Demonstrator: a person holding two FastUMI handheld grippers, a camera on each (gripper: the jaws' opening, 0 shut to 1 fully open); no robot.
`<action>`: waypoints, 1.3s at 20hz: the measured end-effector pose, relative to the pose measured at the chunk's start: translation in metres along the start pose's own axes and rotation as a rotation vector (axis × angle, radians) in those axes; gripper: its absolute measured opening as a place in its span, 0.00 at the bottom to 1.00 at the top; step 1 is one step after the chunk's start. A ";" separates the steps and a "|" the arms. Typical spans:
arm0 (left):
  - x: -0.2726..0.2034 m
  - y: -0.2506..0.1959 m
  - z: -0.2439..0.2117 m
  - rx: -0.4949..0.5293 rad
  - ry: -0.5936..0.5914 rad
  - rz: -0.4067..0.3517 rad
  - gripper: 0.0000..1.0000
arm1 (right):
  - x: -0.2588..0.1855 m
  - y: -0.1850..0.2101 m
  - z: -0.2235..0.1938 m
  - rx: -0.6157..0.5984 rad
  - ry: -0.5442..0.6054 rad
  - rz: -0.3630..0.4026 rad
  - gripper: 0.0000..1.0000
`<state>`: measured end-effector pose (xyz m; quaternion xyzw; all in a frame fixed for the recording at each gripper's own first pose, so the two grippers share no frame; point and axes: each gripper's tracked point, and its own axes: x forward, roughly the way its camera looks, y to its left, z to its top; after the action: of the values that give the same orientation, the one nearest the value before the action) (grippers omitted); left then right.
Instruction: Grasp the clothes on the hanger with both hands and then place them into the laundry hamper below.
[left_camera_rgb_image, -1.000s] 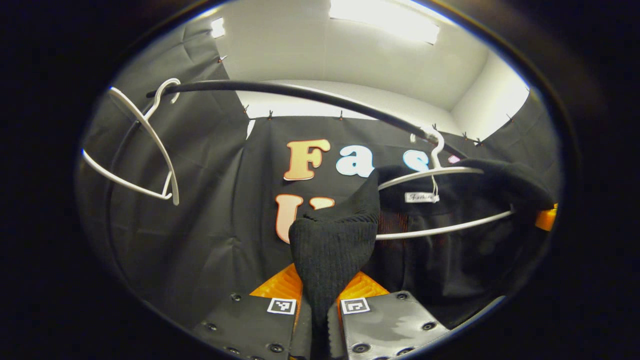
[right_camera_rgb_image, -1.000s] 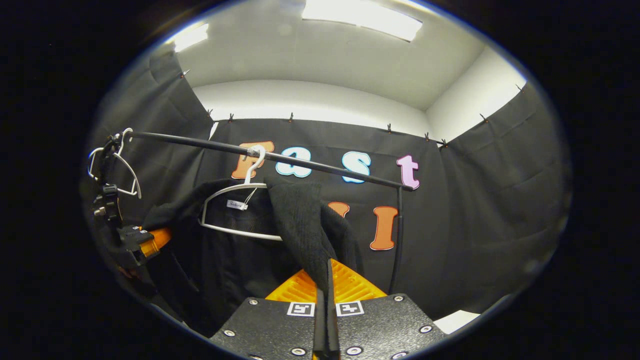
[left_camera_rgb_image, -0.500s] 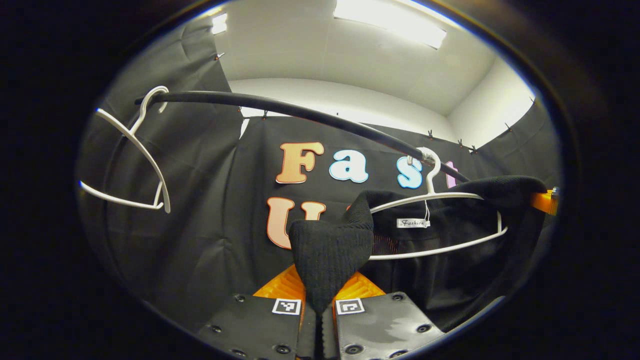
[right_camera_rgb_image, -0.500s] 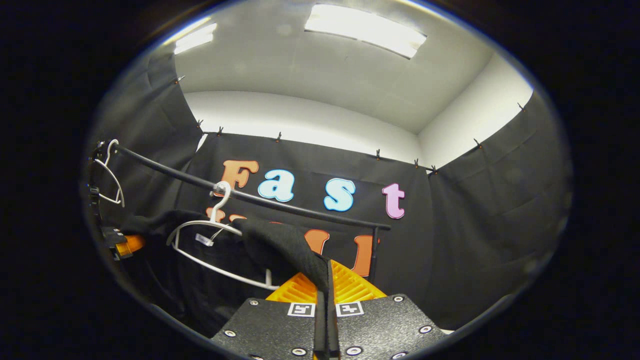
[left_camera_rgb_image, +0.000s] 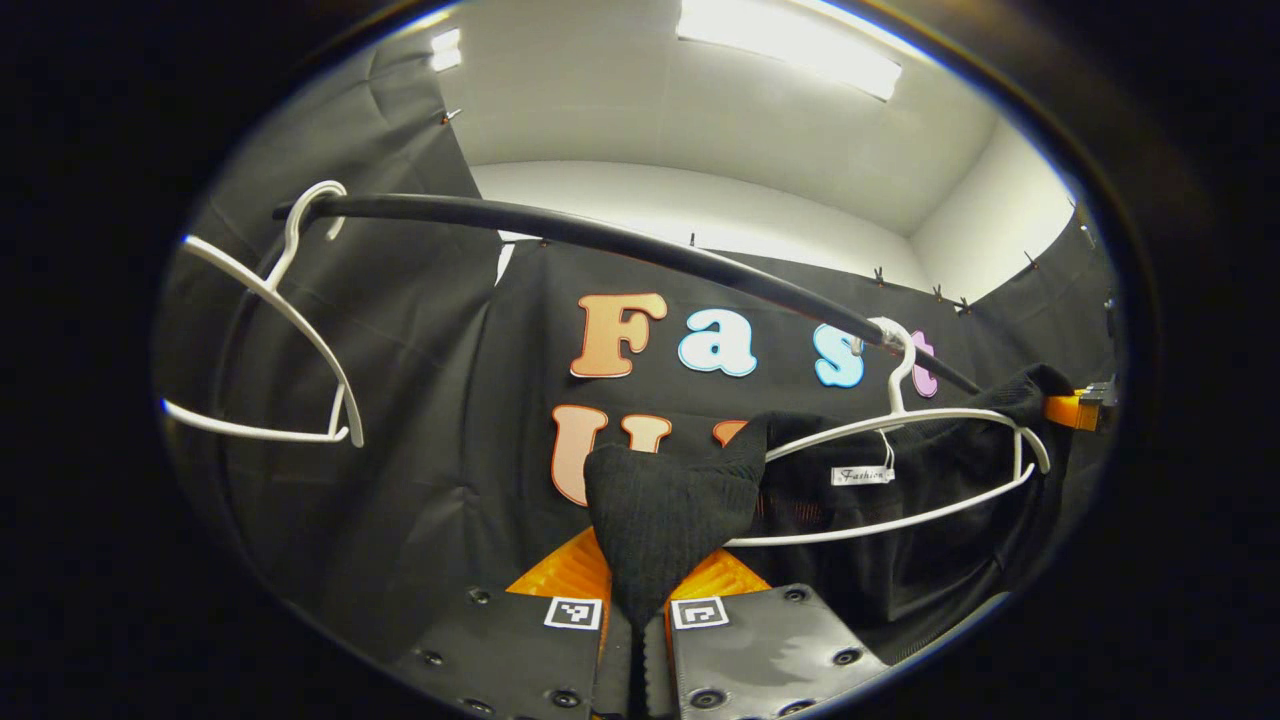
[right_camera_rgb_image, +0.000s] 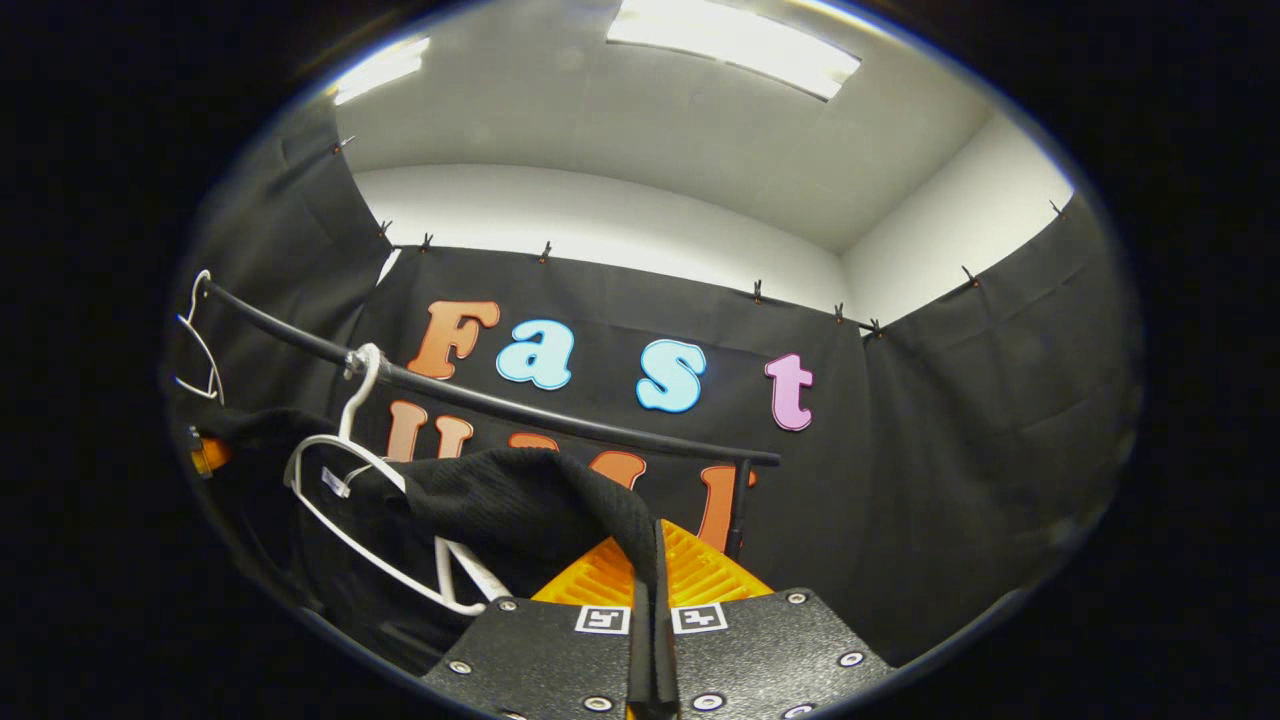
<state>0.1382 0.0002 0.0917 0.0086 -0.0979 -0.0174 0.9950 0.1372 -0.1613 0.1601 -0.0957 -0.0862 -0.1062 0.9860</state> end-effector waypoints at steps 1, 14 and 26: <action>0.006 0.003 0.002 0.012 -0.003 0.004 0.11 | 0.003 0.001 -0.008 -0.004 0.018 0.001 0.01; 0.086 0.048 0.004 0.101 0.009 0.110 0.12 | -0.009 0.040 -0.086 0.081 0.124 0.068 0.01; 0.039 0.092 -0.037 0.112 0.086 0.175 0.11 | -0.070 0.112 -0.138 0.163 0.209 0.173 0.01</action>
<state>0.1871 0.0907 0.0650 0.0562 -0.0565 0.0752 0.9940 0.1156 -0.0689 -0.0061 -0.0107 0.0172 -0.0231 0.9995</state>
